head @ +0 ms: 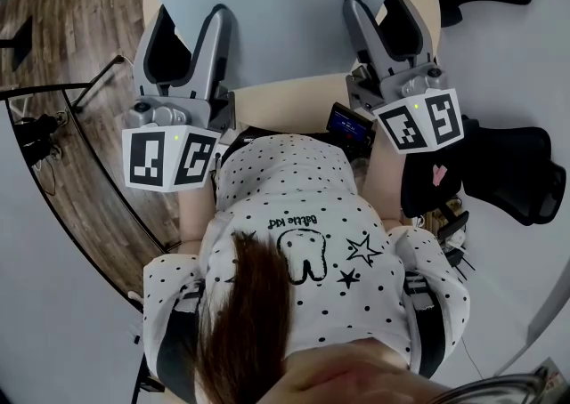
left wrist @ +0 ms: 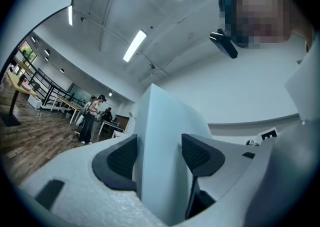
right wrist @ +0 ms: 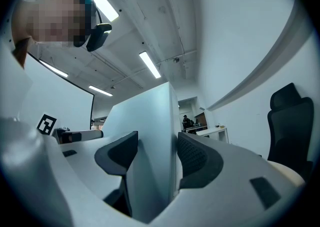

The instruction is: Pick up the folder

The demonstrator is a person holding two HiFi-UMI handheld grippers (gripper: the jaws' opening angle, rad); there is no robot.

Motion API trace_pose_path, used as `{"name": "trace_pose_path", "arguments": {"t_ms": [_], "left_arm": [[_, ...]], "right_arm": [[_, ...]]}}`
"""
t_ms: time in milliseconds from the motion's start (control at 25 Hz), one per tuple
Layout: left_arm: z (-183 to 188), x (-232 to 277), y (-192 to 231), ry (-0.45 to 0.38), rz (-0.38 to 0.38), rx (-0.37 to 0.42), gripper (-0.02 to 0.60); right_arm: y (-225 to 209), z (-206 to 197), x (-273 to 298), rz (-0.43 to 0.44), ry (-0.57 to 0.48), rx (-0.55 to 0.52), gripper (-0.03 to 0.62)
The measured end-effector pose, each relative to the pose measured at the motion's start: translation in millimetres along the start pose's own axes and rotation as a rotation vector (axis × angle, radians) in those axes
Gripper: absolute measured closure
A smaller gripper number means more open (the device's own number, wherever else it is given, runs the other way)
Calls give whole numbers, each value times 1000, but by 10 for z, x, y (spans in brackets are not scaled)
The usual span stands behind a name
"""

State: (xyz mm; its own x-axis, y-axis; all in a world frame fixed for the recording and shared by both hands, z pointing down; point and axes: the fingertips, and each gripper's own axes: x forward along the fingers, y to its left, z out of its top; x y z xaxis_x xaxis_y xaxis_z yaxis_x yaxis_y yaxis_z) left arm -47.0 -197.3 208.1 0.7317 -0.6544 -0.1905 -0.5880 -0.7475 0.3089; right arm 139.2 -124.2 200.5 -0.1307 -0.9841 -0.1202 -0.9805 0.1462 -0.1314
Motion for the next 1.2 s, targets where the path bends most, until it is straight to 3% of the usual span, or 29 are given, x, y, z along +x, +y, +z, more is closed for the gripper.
{"name": "trace_pose_path", "arguments": {"t_ms": [1200], "left_arm": [[-44, 33, -8, 7, 1, -17, 301]], "right_arm": [[-47, -20, -9, -7, 11, 3, 344]]}}
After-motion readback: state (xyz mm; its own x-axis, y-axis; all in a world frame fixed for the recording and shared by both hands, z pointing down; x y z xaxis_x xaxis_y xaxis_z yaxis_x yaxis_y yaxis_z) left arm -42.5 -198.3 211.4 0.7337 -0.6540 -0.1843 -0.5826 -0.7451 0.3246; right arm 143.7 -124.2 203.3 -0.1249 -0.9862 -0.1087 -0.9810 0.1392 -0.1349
